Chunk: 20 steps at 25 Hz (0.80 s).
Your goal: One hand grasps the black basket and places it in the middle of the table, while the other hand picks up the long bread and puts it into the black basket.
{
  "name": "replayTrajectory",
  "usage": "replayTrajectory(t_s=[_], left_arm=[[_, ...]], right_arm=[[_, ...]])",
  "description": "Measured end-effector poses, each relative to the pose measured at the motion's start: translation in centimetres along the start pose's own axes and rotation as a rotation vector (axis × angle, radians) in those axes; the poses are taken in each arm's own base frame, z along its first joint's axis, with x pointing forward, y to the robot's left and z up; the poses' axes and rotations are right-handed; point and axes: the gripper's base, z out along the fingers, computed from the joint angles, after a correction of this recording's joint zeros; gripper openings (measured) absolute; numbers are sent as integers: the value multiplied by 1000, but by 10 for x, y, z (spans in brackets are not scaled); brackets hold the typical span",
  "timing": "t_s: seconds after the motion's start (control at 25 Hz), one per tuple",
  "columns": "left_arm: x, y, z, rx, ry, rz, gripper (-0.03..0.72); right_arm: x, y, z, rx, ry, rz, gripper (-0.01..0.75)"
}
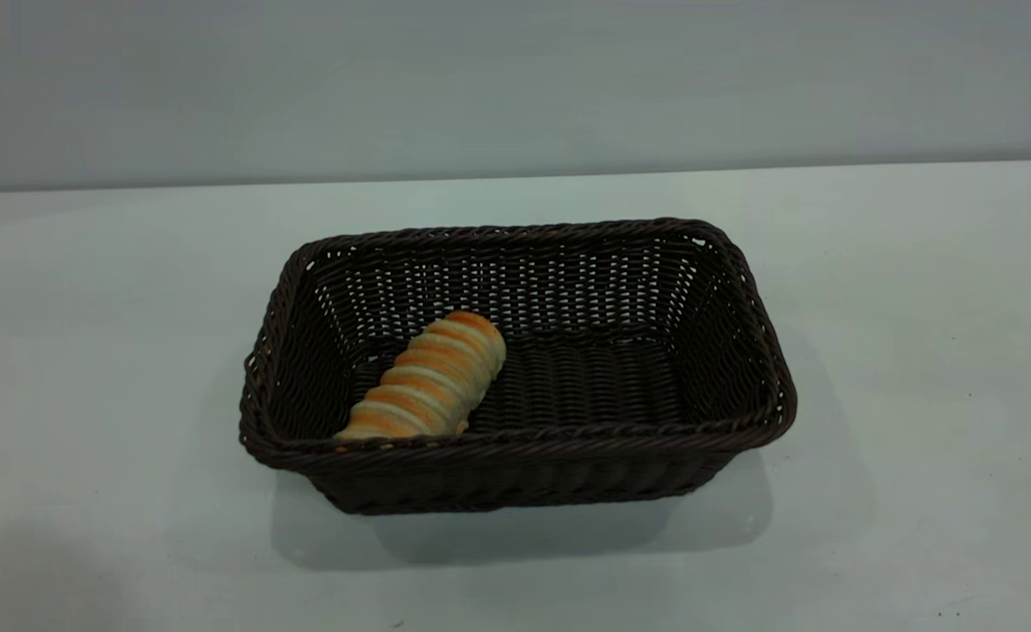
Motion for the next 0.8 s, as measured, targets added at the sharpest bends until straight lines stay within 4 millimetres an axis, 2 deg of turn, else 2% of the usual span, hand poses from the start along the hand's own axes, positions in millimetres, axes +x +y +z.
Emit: replayTrajectory(t_s=[0.12, 0.2, 0.32, 0.48, 0.8], left_arm=[[15, -9, -28, -3, -22, 8, 591], [27, -14, -39, -8, -39, 3, 590], [49, -23, -48, -13, -62, -13, 589], [81, -35, -50, -17, -79, -25, 590], [137, -56, -43, 6, -120, -55, 590]], right_arm=[[17, -1, -24, 1, -101, 10, 545], [33, 0, -36, -4, -158, 11, 545], [59, 4, -36, -22, -185, -1, 545], [90, 10, -24, -53, -208, -23, 545], [131, 17, 16, -72, -181, -27, 545]])
